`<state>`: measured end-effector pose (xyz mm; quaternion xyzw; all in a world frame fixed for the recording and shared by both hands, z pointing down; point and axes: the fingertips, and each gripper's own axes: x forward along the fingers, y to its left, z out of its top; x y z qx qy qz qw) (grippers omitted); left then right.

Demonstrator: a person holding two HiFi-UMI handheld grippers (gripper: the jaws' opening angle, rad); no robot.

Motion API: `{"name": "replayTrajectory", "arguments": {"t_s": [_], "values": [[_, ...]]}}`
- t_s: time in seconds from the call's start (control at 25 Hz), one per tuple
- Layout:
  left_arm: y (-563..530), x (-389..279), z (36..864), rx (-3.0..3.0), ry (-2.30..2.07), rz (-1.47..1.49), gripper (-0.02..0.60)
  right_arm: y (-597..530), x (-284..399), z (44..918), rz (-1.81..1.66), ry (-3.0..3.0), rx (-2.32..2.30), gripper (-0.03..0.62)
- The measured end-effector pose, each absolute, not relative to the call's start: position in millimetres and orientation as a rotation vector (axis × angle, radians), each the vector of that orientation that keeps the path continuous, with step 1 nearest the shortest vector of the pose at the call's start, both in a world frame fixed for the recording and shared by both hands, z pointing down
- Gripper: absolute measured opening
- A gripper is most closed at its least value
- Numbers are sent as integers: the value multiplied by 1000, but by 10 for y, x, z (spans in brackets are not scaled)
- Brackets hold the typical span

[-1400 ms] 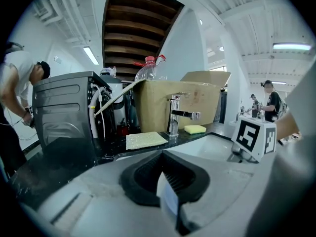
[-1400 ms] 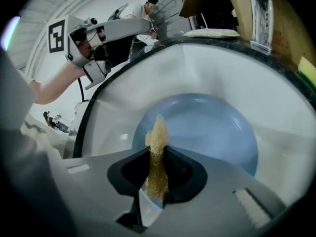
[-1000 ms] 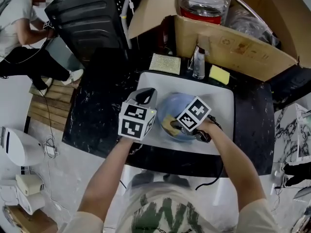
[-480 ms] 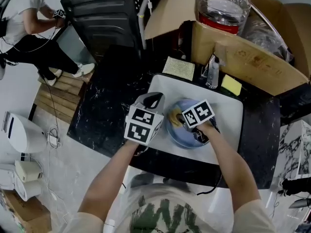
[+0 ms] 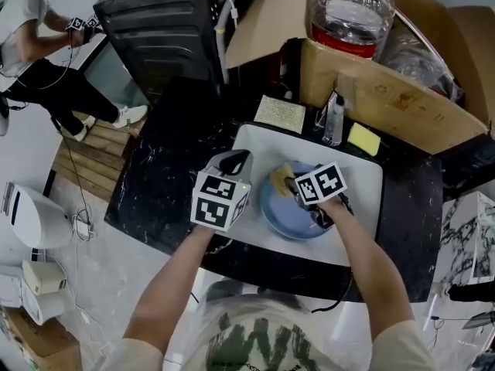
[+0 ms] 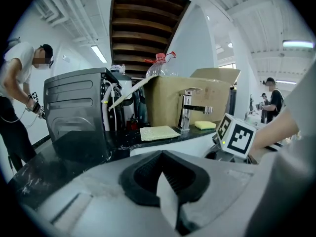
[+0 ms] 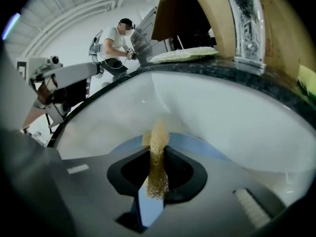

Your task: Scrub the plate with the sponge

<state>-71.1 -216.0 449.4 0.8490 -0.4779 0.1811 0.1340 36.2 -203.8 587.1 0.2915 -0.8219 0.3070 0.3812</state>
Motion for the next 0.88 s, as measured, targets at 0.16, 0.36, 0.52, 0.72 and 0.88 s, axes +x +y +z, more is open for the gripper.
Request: {"name": "replayTrajectory", "arguments": {"t_s": [0.16, 0.36, 0.52, 0.72, 0.88], "values": [[-2178, -724, 4491, 2456, -1390, 521, -2, -1815, 269, 5966, 733, -2077, 603, 69], [-2181, -738, 4489, 2454, -1391, 520, -2, -1981, 415, 6117, 682, -2003, 745, 72], [-2187, -748, 4486, 2453, -1388, 519, -2, -2106, 594, 6154, 689, -1953, 836, 72], [-2179, -728, 4484, 2461, -1377, 519, -2, -2124, 849, 6166, 685, -1882, 894, 72], [-2193, -694, 4482, 2463, -1365, 512, -2, -2117, 1061, 6168, 646, -1815, 918, 74]]}}
